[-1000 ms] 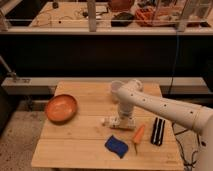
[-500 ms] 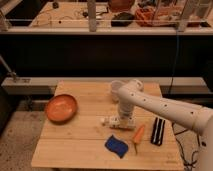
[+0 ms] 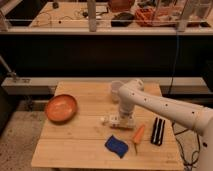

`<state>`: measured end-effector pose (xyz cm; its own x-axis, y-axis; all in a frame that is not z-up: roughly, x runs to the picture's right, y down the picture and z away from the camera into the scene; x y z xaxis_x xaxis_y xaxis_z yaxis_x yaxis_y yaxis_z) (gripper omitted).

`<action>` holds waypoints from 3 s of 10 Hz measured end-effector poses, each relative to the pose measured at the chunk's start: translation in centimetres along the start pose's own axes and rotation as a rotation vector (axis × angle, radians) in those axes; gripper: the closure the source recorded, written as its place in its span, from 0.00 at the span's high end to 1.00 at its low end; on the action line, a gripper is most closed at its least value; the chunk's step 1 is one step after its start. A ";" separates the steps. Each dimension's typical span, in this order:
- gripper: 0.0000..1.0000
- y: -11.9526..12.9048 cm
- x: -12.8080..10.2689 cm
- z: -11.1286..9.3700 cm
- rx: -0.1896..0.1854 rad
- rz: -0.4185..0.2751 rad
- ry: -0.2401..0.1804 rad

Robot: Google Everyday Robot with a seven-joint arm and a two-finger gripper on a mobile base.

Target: Stand the bottle upright

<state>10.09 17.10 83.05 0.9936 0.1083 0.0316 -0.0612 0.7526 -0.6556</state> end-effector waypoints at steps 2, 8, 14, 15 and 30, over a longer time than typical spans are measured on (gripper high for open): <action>0.04 0.0 0.1 0.2 -0.001 -0.001 0.000; 0.05 -0.4 0.5 -1.5 0.011 -0.004 -0.010; 0.24 -0.6 0.8 -2.1 0.013 -0.020 -0.032; 0.23 -0.7 0.8 -2.2 0.013 -0.024 -0.035; 0.03 -1.0 2.0 -7.2 0.046 -0.075 -0.134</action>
<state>12.81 11.91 78.37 0.9743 0.1339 0.1812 0.0054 0.7902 -0.6128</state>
